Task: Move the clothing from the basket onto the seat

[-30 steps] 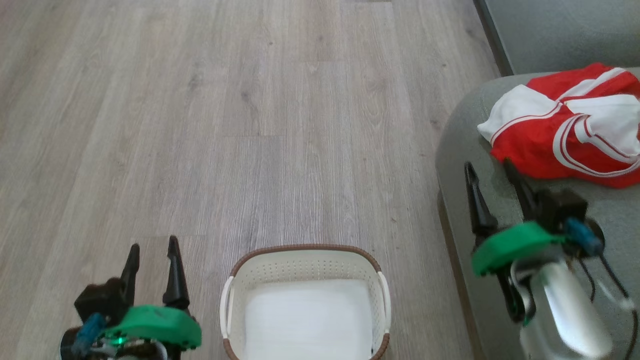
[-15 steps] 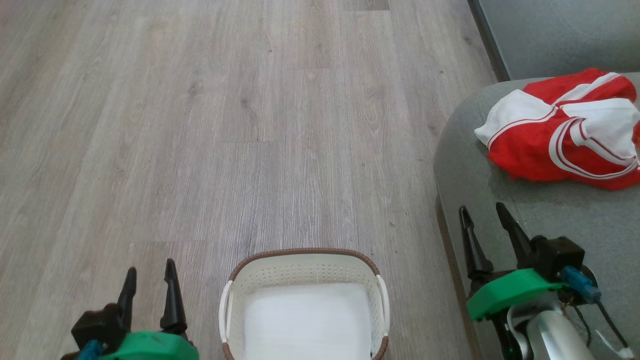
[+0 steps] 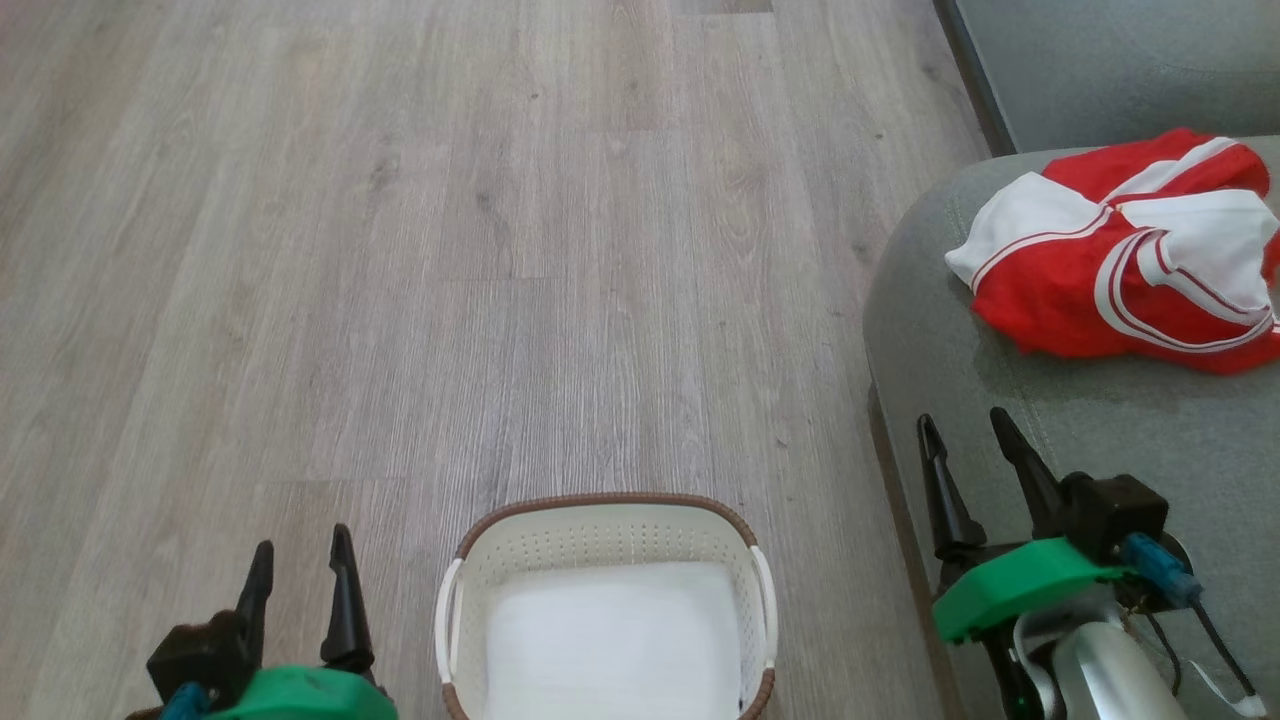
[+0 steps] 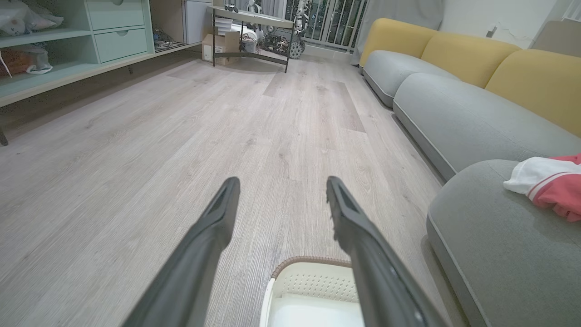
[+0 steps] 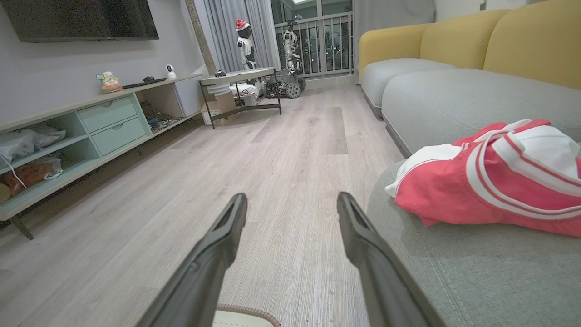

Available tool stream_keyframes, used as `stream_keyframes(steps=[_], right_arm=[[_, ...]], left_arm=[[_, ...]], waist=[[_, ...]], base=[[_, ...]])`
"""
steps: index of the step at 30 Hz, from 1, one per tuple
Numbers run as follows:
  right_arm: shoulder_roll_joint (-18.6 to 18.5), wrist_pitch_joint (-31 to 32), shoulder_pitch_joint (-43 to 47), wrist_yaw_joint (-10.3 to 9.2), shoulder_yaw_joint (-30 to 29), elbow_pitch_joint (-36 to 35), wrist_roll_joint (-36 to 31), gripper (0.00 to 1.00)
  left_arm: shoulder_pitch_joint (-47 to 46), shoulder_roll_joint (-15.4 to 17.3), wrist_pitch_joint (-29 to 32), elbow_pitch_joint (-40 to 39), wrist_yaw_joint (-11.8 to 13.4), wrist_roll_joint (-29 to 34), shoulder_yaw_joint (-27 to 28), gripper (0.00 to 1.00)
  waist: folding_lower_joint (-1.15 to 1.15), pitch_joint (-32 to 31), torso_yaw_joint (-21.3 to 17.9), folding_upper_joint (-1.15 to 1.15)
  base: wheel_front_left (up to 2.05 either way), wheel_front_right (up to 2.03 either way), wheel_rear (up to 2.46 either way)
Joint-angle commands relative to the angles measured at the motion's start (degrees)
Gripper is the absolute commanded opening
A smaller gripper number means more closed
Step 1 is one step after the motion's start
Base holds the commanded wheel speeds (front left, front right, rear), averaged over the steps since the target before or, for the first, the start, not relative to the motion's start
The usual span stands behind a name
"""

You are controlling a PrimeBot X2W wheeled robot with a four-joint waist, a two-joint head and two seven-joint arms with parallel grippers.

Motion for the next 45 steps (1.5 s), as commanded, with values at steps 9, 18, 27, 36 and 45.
stream_keyframes(steps=[9, 18, 27, 36, 45], right_arm=[[0.00, 0.29, 1.89, 0.00, 0.13, 3.83, 0.66, 0.00], [0.02, 1.63, 1.68, 0.00, -0.55, 3.33, 5.74, 0.00], [0.04, 3.12, 1.48, 0.00, -1.30, 2.73, 11.44, 0.00], [0.07, 4.62, 1.26, 0.00, -2.05, 2.15, 17.15, 0.00], [0.09, 6.11, 1.04, -0.01, -2.80, 1.58, 22.83, 0.00]], left_arm=[[1.01, -1.05, 0.27, 4.06, -0.54, 0.05, -0.05, 0.00], [0.02, -1.23, 1.62, 4.19, -1.53, -4.57, 0.96, 0.00], [-1.06, -1.44, 3.10, 4.26, -2.65, -9.77, 2.05, 0.00], [-2.14, -1.65, 4.58, 4.32, -3.77, -14.97, 3.15, 0.00], [-3.22, -1.85, 6.06, 4.39, -4.89, -20.15, 4.24, 0.00]], waist=[[0.00, 0.23, -0.05, 0.00], [0.00, 0.38, -0.07, 0.00], [0.00, 0.55, -0.09, 0.00], [0.00, 0.73, -0.11, 0.00], [0.00, 0.90, -0.13, 0.00]], base=[[0.00, 0.00, 0.00], [0.00, 0.00, 0.00], [0.00, 0.00, 0.00], [0.00, 0.00, 0.00], [0.00, 0.00, 0.00]])
